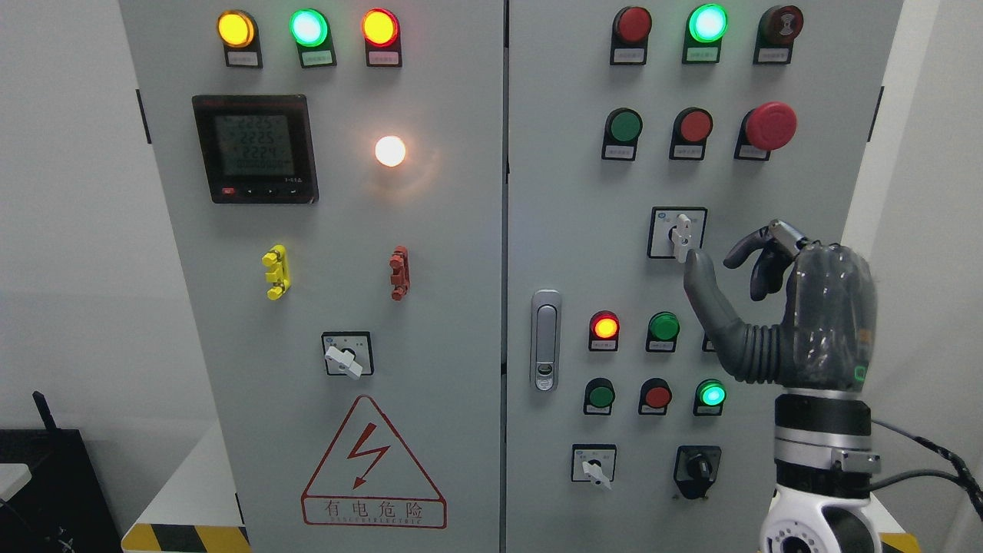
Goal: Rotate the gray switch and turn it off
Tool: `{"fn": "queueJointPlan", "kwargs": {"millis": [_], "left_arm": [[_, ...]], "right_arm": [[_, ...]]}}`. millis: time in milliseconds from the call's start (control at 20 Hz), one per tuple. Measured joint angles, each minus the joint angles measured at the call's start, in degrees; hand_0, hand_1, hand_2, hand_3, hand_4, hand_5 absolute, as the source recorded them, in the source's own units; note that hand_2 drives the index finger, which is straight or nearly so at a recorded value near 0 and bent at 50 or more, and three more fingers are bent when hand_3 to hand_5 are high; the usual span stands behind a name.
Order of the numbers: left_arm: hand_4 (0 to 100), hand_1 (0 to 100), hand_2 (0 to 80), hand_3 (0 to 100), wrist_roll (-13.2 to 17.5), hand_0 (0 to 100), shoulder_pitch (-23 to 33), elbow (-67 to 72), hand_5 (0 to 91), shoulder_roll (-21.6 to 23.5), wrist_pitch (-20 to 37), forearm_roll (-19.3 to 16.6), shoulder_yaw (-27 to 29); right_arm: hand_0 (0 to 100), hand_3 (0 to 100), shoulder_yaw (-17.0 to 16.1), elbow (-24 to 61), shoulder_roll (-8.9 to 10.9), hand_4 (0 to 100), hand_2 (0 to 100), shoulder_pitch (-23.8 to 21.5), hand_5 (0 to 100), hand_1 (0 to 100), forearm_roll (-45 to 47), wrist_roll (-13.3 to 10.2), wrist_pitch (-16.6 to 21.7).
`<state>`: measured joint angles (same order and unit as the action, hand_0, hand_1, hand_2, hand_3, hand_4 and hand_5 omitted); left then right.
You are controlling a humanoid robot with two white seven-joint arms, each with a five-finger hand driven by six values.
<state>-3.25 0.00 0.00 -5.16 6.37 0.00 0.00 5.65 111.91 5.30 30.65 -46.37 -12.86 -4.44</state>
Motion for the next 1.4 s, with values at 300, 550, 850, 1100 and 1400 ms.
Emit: {"fn": "queueJointPlan", "kwargs": {"millis": [300, 550, 850, 1100, 1400], "left_arm": [[0, 39, 0.0, 0, -0.08, 12, 0.0, 0.0, 0.0, 0.01, 0.0, 0.0, 0.0], [0, 39, 0.0, 0, -0.09, 12, 0.0, 0.0, 0.0, 0.0, 0.0, 0.0, 0.0], [0, 39, 0.0, 0, -0.09, 12, 0.0, 0.0, 0.0, 0.0, 0.0, 0.0, 0.0], [0, 39, 0.0, 0, -0.09, 12, 0.0, 0.0, 0.0, 0.0, 0.0, 0.0, 0.0], [0, 39, 0.0, 0, -0.1, 12, 0.0, 0.0, 0.0, 0.0, 0.0, 0.0, 0.0]], "right_arm": [[32, 35, -0.34, 2.8, 3.13, 25, 35, -3.99, 22, 24, 0.03, 2.66, 4.56], [32, 9, -0.58, 4.2, 5.64, 0, 15, -6.16, 0, 16, 0.04, 4.97, 5.48], [30, 4, -0.86, 5.27, 7.66, 0, 6, -7.81, 0, 12, 0.05, 5.35, 5.66], [30, 6, -0.89, 5.97, 8.83, 0, 7, -8.79, 0, 12, 0.05, 5.86, 5.78], [29, 7, -0.84, 6.53, 9.76, 0, 8, -9.4, 0, 12, 0.05, 5.97, 5.8]]}}
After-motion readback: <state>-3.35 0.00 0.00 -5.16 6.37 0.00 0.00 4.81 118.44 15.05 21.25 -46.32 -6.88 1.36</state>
